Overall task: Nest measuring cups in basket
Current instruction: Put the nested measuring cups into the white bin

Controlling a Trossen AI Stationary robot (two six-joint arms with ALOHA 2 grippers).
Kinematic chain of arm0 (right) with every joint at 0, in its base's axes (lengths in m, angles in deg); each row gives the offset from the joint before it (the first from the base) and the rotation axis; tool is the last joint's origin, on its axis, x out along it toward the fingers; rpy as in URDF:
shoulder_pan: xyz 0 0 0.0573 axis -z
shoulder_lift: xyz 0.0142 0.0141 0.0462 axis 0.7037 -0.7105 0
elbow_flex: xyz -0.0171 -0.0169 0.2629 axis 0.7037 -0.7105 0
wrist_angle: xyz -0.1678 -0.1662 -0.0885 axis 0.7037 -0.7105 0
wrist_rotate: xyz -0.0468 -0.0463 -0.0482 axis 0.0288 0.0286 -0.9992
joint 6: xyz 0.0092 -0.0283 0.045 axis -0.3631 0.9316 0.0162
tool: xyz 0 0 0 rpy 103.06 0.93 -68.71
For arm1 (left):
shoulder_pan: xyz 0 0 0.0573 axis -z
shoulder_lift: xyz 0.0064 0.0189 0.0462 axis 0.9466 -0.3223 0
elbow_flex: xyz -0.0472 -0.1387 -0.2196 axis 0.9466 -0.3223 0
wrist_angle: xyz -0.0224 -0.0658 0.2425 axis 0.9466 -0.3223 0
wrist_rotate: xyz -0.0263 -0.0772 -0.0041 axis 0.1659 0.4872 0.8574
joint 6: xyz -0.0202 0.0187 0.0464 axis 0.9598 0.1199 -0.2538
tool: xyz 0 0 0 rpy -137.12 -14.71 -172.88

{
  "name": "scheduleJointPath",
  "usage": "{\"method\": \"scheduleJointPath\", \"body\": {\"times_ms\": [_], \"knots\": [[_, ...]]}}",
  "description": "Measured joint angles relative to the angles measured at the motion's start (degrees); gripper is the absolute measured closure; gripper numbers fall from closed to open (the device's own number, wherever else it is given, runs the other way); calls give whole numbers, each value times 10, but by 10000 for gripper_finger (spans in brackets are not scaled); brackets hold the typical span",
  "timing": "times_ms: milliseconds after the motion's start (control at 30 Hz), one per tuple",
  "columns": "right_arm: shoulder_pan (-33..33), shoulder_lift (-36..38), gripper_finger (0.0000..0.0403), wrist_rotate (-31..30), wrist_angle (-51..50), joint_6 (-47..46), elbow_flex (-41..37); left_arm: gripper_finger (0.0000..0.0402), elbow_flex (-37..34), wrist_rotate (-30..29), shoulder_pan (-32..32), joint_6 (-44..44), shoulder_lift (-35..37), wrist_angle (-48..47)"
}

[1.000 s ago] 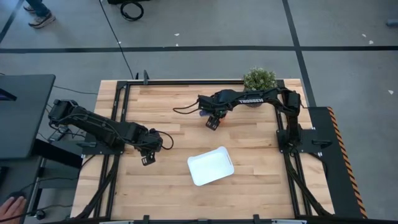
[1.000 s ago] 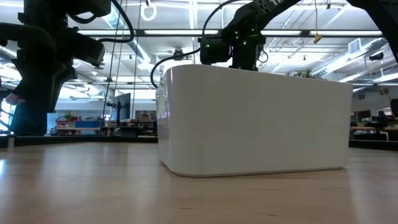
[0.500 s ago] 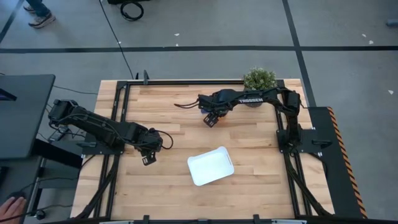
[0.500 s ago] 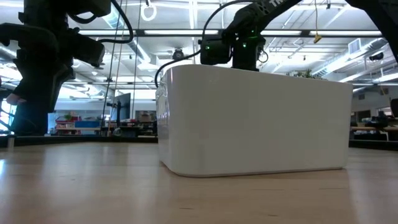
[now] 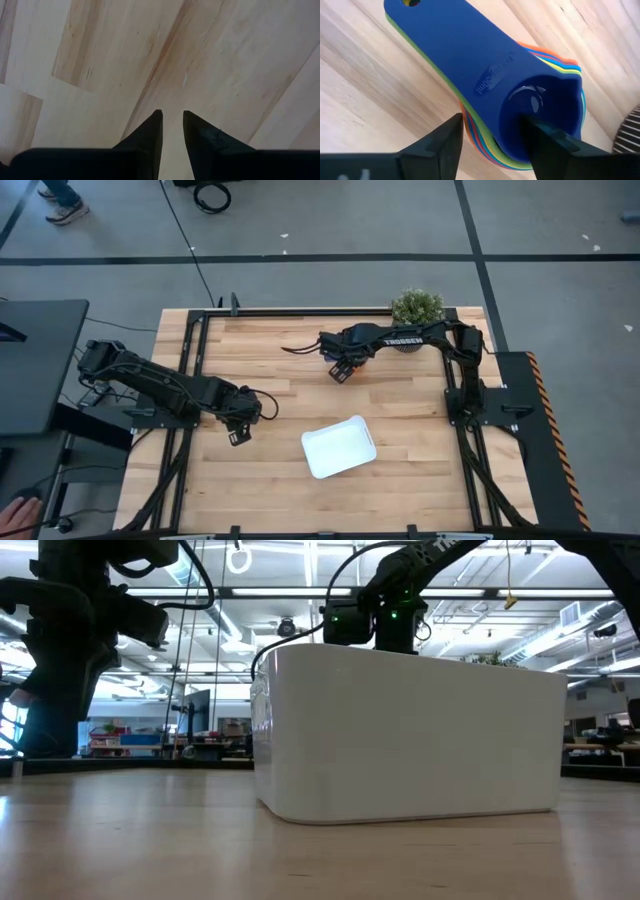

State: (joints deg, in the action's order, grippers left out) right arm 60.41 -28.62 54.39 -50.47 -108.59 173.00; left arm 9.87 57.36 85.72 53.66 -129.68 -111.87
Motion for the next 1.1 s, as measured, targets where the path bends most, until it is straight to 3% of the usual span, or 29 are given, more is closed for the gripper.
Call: {"method": "scheduleJointPath", "body": {"times_ms": [600,1100], "knots": [[8,0,209,18,-2,12,0,317,0,0,0,0,0,0],[9,0,257,24,2,12,0,317,0,0,0,0,0,0]]}}
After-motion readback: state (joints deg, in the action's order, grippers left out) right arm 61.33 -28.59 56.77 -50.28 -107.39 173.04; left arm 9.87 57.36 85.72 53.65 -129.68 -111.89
